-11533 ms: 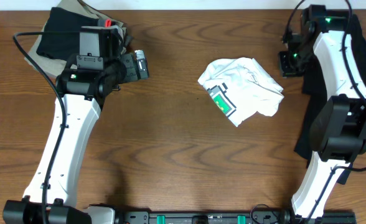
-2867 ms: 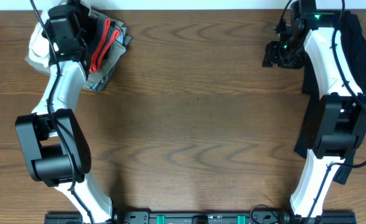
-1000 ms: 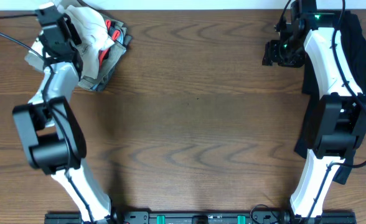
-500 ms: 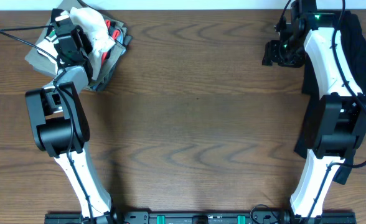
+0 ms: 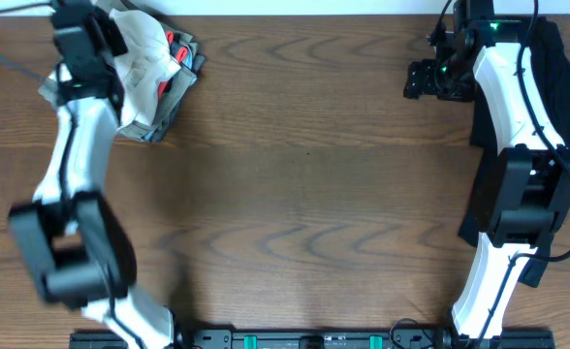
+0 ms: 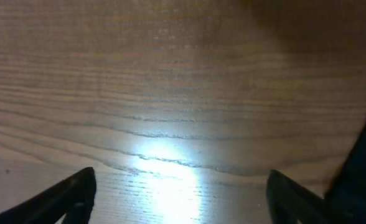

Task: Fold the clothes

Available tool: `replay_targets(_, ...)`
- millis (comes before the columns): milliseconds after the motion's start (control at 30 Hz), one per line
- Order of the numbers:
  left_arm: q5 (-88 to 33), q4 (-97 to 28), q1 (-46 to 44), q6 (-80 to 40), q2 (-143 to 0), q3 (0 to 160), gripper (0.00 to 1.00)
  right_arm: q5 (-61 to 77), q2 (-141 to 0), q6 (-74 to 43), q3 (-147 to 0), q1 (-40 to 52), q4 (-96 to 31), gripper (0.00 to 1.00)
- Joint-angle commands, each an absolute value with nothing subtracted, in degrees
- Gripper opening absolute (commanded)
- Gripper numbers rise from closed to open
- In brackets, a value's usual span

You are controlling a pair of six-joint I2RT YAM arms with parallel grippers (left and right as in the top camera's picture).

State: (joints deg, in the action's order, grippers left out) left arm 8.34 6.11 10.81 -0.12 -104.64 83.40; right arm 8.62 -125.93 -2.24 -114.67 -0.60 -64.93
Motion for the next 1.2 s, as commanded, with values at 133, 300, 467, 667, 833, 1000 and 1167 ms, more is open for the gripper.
replay_targets(133, 8.3, -10.7, 10.9, 0.1, -89.8, 83.8, 0.78, 8.4, -120.1, 1.5, -119.5, 0.1, -65.6, 0.98)
replay_targets(300, 8.3, -22.3, 10.9, 0.1, -84.4, 83.8, 0.91, 8.4, -113.1, 2.4, -121.9, 0.8, -65.4, 0.99)
replay_targets(467, 8.3, -28.9, 10.9, 0.1, -83.6, 83.8, 0.98, 8.4, -104.7, 2.4, -122.0, 1.1, -65.8, 0.99)
replay_targets(667, 8.3, -31.9, 10.9, 0.1, -83.8, 83.8, 0.98, 8.4, -96.0, 2.2, -122.0, 1.3, -65.8, 0.99)
replay_targets(833, 8.3, -33.0, 10.9, 0.1, -83.9, 83.8, 0.98, 8.4, -92.4, 2.2, -122.0, 1.3, -65.8, 0.99)
replay_targets(1000, 8.3, -33.0, 10.9, 0.1, -83.9, 83.8, 0.98, 8.4, -91.7, 2.2, -122.0, 1.3, -65.8, 0.99)
replay_targets(1167, 8.3, -33.0, 10.9, 0.1, -83.9, 83.8, 0.98, 8.4, -91.8, 2.2, -122.0, 1.3, -65.8, 0.99)
